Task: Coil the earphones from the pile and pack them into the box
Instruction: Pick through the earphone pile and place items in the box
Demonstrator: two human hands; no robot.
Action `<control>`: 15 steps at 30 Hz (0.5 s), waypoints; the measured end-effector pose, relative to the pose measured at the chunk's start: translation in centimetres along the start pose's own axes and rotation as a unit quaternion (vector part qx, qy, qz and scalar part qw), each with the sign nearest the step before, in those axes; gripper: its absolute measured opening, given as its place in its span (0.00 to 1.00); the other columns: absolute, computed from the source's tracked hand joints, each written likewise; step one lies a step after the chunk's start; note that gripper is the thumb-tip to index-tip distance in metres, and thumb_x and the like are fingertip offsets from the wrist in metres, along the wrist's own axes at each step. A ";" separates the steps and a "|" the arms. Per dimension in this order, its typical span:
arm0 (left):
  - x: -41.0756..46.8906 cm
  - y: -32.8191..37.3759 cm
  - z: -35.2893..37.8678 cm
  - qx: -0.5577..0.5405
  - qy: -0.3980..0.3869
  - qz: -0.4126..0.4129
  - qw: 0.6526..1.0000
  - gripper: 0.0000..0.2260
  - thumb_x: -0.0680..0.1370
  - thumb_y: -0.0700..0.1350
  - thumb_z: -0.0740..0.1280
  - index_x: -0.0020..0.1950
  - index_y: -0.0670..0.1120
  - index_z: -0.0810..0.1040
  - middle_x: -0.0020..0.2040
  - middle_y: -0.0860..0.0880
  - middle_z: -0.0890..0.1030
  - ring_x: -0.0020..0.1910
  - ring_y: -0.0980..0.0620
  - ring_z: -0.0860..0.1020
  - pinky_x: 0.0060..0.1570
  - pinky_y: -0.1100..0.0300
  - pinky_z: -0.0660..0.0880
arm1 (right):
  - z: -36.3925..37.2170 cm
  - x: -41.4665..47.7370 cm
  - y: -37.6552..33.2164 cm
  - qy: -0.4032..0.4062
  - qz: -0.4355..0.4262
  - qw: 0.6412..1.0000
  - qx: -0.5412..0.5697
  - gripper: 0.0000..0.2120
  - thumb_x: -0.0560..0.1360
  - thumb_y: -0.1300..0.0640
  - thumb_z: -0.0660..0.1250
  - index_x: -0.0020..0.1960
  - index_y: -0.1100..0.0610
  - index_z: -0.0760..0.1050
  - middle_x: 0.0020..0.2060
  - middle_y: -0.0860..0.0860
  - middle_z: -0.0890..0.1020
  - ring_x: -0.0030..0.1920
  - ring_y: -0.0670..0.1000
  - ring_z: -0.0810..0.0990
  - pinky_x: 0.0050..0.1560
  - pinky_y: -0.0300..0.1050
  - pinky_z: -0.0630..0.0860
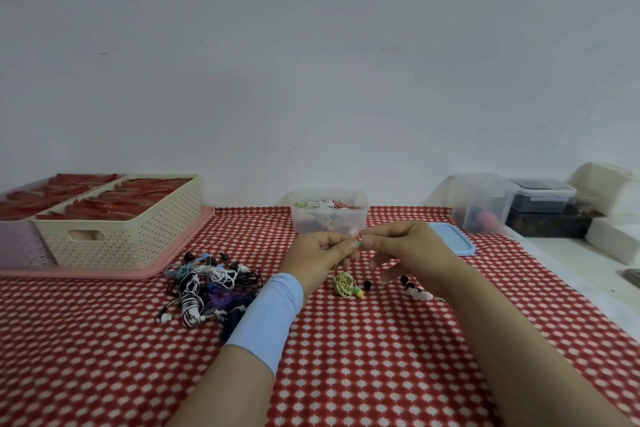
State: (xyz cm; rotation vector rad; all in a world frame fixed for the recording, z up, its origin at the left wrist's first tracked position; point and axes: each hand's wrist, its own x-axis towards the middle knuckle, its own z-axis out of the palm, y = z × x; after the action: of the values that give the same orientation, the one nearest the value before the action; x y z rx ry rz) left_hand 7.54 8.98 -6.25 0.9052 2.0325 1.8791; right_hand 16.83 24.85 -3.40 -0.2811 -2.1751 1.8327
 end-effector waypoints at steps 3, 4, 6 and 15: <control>0.0 0.0 0.0 0.002 -0.003 -0.001 1.000 0.05 0.78 0.43 0.70 0.44 0.52 0.85 0.41 0.50 0.86 0.40 0.55 0.81 0.53 0.58 0.80 | 0.1 0.0 0.1 -0.017 0.003 1.000 -0.001 0.05 0.74 0.59 0.75 0.49 0.58 0.87 0.43 0.56 0.87 0.36 0.51 0.82 0.33 0.46 0.80; 0.0 -0.1 0.0 -0.001 -0.002 -0.003 1.000 0.05 0.78 0.43 0.70 0.45 0.52 0.84 0.41 0.50 0.86 0.40 0.56 0.82 0.53 0.58 0.79 | 0.1 -0.1 0.1 -0.027 0.006 1.000 0.005 0.05 0.75 0.60 0.74 0.49 0.58 0.87 0.44 0.56 0.87 0.35 0.50 0.82 0.32 0.45 0.79; 0.0 -0.1 0.0 -0.012 0.000 -0.008 1.000 0.04 0.78 0.44 0.70 0.46 0.51 0.85 0.42 0.50 0.87 0.40 0.56 0.82 0.53 0.58 0.79 | 0.0 -0.2 -0.1 -0.047 0.013 0.999 0.020 0.07 0.76 0.59 0.72 0.51 0.59 0.86 0.46 0.56 0.87 0.36 0.50 0.82 0.32 0.44 0.78; 0.0 -0.1 -0.4 -0.050 -0.036 -0.021 0.998 0.04 0.78 0.42 0.70 0.49 0.47 0.85 0.42 0.48 0.86 0.44 0.50 0.82 0.54 0.54 0.80 | -0.8 0.1 0.3 -0.096 0.055 0.993 0.049 0.14 0.71 0.55 0.73 0.54 0.61 0.85 0.49 0.58 0.86 0.41 0.50 0.83 0.33 0.42 0.78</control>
State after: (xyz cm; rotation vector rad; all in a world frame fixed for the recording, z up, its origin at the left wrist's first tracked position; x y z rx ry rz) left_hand 7.31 8.66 -6.32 0.8837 1.8826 1.8788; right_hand 17.01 25.64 -3.55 -0.2154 -2.2253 2.0987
